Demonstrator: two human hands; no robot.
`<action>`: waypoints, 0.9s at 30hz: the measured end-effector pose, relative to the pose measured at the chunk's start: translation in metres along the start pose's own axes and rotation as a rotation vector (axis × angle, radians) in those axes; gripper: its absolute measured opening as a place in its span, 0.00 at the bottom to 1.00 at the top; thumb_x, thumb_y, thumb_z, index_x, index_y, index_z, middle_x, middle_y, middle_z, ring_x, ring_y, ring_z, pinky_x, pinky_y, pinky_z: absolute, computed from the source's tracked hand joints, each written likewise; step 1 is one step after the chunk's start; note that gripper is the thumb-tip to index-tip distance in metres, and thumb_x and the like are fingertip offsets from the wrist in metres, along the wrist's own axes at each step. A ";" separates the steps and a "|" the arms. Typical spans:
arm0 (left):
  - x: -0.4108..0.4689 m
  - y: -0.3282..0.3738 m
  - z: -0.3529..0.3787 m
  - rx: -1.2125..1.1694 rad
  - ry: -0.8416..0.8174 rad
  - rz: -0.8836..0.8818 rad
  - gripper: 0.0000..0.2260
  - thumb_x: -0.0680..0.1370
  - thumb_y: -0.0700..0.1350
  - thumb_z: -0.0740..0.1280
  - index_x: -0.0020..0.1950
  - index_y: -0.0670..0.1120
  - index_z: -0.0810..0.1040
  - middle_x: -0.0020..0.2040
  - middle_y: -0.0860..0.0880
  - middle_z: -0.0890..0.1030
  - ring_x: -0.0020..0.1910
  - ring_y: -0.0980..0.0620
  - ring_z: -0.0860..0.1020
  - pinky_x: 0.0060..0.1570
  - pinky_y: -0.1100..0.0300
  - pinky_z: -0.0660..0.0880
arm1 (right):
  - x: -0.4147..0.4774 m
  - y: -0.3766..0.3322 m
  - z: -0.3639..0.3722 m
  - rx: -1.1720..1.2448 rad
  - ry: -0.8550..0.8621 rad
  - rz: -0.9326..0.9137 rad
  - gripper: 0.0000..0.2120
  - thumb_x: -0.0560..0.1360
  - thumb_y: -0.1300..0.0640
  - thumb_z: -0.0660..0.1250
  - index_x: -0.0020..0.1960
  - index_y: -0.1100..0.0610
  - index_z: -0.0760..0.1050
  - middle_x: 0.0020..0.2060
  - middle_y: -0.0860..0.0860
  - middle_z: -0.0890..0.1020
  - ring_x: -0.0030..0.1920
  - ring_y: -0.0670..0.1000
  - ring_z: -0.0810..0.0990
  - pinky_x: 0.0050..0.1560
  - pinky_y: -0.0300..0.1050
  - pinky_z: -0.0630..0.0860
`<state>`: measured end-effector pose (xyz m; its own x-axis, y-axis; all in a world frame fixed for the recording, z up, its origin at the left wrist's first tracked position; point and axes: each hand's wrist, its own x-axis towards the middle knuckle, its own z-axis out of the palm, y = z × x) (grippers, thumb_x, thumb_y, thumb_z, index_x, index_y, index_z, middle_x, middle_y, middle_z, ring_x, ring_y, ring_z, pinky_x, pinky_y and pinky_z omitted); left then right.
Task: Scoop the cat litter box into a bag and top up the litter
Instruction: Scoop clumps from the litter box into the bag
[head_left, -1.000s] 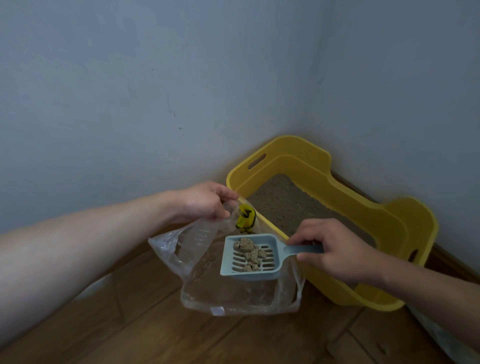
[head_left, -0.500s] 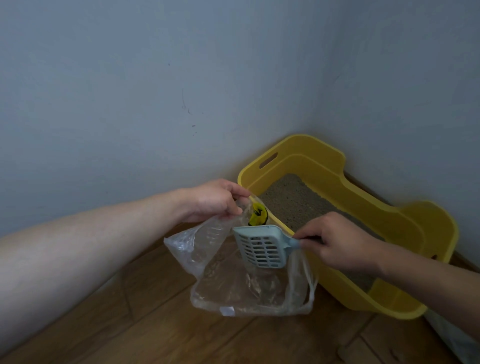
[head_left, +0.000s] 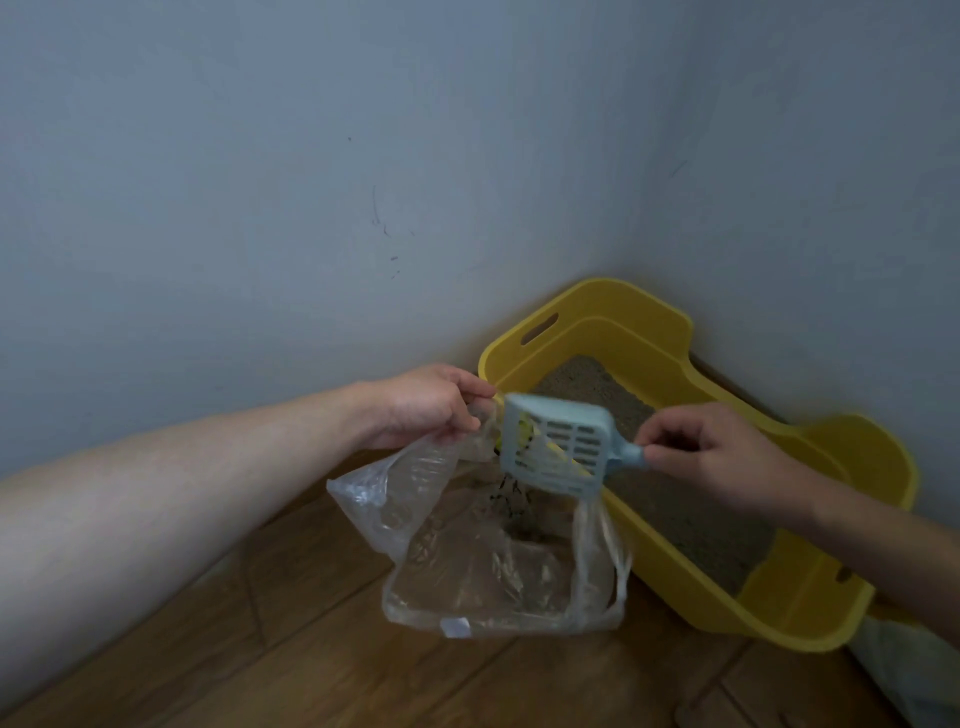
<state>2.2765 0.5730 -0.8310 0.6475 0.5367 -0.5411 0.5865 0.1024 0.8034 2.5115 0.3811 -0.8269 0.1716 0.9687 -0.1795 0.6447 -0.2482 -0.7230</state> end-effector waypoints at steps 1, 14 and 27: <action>0.000 0.000 0.000 -0.006 0.004 -0.002 0.27 0.74 0.25 0.60 0.73 0.38 0.68 0.55 0.41 0.78 0.42 0.52 0.75 0.36 0.59 0.69 | 0.000 0.002 -0.004 0.056 0.056 0.025 0.07 0.77 0.60 0.68 0.42 0.51 0.81 0.30 0.46 0.79 0.30 0.42 0.74 0.34 0.44 0.70; 0.008 -0.004 -0.001 -0.062 0.024 -0.003 0.26 0.75 0.25 0.61 0.73 0.39 0.69 0.55 0.47 0.79 0.39 0.55 0.76 0.35 0.60 0.68 | 0.029 0.012 0.001 0.375 0.265 0.186 0.07 0.79 0.61 0.64 0.42 0.58 0.78 0.36 0.51 0.79 0.38 0.49 0.77 0.41 0.45 0.68; 0.026 -0.017 -0.003 -0.093 -0.025 0.031 0.25 0.74 0.27 0.64 0.66 0.48 0.76 0.59 0.50 0.79 0.38 0.57 0.77 0.36 0.60 0.73 | 0.094 0.073 0.069 -0.049 0.301 0.403 0.05 0.77 0.57 0.69 0.45 0.50 0.75 0.47 0.48 0.78 0.43 0.44 0.78 0.36 0.36 0.72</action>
<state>2.2821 0.5875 -0.8585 0.6776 0.5197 -0.5203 0.5189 0.1635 0.8390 2.5240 0.4544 -0.9425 0.6169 0.7519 -0.2325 0.5160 -0.6095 -0.6019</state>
